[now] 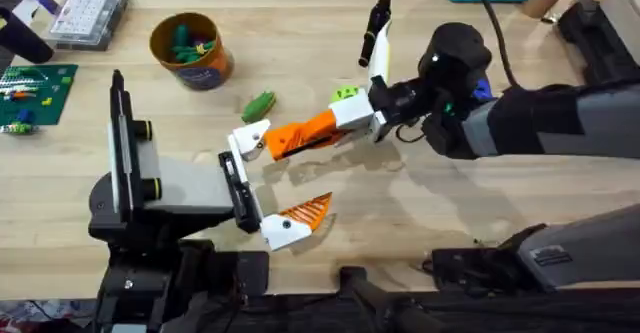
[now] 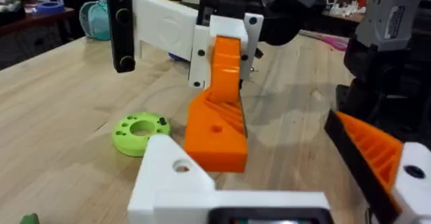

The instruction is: Pick up the gripper from the table and insert it into the empty holder that is missing its gripper. Then pick up a screw, insert it into the mounting hole, and use the screwdriver to tighten it. Finally, clean up the table by picking up the vegetable and placing it into the bucket.

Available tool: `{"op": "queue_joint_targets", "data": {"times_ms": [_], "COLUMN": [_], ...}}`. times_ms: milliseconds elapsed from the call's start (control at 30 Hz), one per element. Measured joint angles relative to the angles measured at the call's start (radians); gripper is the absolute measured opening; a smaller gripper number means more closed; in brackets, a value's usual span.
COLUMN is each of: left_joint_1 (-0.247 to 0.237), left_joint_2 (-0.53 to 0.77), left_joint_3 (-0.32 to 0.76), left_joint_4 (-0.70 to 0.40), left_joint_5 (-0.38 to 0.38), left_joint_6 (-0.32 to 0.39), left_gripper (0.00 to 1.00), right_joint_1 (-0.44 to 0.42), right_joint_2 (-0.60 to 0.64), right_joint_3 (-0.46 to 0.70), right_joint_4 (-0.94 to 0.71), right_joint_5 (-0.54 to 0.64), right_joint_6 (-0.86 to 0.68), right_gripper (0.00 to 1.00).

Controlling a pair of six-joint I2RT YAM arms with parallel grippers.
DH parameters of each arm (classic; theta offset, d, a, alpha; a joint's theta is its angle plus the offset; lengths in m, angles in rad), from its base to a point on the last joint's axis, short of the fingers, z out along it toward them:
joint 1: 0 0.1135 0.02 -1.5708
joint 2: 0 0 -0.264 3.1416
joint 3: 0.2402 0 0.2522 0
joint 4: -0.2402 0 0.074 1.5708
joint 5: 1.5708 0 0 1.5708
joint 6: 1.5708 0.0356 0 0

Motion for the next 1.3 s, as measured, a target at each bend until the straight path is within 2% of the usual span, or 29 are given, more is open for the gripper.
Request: {"op": "queue_joint_targets", "data": {"times_ms": [400, 867, 1300], "left_joint_1": [0.0, 0.0, 0.0], "left_joint_2": [0.0, 0.0, 0.0], "left_joint_3": [0.0, 0.0, 0.0], "left_joint_4": [0.0, 0.001, 0.005], "left_joint_5": [0.0, -0.009, -0.018], "left_joint_6": [0.0, 0.0, 0.002], "left_gripper": [0.986, 0.987, 0.987], "right_joint_1": [0.0, 0.034, 0.037], "right_joint_2": [0.0, 0.0, 0.0], "right_joint_3": [0.0, 0.0, 0.0], "right_joint_4": [-0.071, -0.07, -0.004], "right_joint_5": [0.006, 0.03, 0.055], "right_joint_6": [-0.027, -0.039, -0.026], "right_gripper": [0.021, 0.021, 0.021]}}
